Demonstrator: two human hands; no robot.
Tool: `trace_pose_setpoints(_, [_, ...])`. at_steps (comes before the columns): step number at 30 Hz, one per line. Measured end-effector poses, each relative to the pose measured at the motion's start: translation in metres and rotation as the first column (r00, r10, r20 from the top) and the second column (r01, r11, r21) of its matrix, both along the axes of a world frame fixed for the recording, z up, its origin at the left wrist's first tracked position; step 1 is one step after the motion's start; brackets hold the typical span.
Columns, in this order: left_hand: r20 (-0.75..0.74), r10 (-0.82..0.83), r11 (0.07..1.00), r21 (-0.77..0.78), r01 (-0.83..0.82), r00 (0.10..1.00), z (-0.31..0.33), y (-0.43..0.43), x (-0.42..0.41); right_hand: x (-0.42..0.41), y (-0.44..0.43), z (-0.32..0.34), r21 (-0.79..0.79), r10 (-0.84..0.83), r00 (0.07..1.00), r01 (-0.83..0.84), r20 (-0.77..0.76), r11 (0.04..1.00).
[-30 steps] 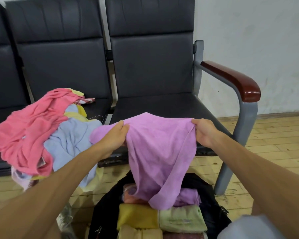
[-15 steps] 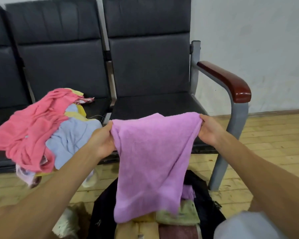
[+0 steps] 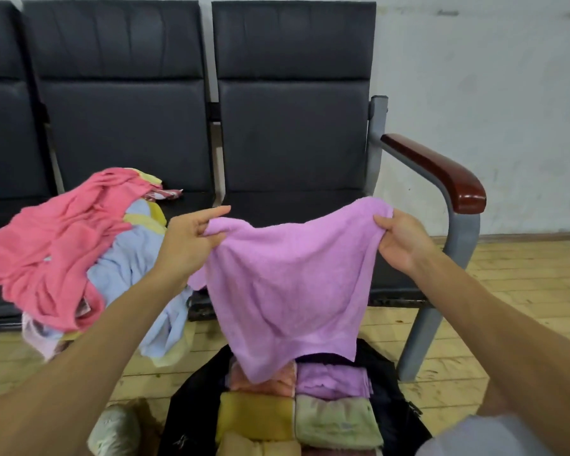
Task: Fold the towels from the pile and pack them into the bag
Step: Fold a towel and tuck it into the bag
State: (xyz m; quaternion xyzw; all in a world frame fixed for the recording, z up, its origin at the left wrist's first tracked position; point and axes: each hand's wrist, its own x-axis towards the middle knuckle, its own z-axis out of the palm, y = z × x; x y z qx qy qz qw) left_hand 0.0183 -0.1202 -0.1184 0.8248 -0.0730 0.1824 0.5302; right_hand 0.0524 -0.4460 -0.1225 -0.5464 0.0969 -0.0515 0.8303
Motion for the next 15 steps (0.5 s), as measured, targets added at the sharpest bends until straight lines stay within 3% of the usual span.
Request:
trace_pose_setpoints(4, [0.195,0.141,0.941,0.278,-0.193,0.971,0.004,0.019,-0.002,-0.014,0.005,0.019,-0.138,-0.035,0.991,0.053,0.127,0.989])
trace_pose_setpoints(6, [0.226,0.182,0.903,0.346,-0.254,0.957,0.002,0.026,-0.004,-0.023,0.01,0.016,-0.36,-0.061,0.98,0.127,0.188,0.924])
trace_pose_setpoints(8, [0.196,0.19,0.896,0.365,-0.251,0.962,-0.002,0.031,-0.006,-0.028,0.012,0.005,-0.597,-0.099,0.966,0.226,0.238,0.77])
trace_pose_setpoints(12, [0.14,0.155,0.909,0.369,-0.196,0.978,-0.008,0.033,-0.01,-0.032,0.017,-0.006,-0.905,-0.045,0.958,0.284,0.285,0.317])
trace_pose_setpoints(13, [0.117,0.157,0.924,0.334,-0.188,0.981,-0.008,0.034,-0.01,-0.035,0.018,-0.005,-0.928,-0.013,0.957,0.284,0.289,0.241])
trace_pose_setpoints(15, [0.059,0.152,0.961,0.223,-0.162,0.987,-0.008,0.037,-0.01,-0.037,0.019,-0.004,-0.944,0.028,0.96,0.269,0.279,0.19])
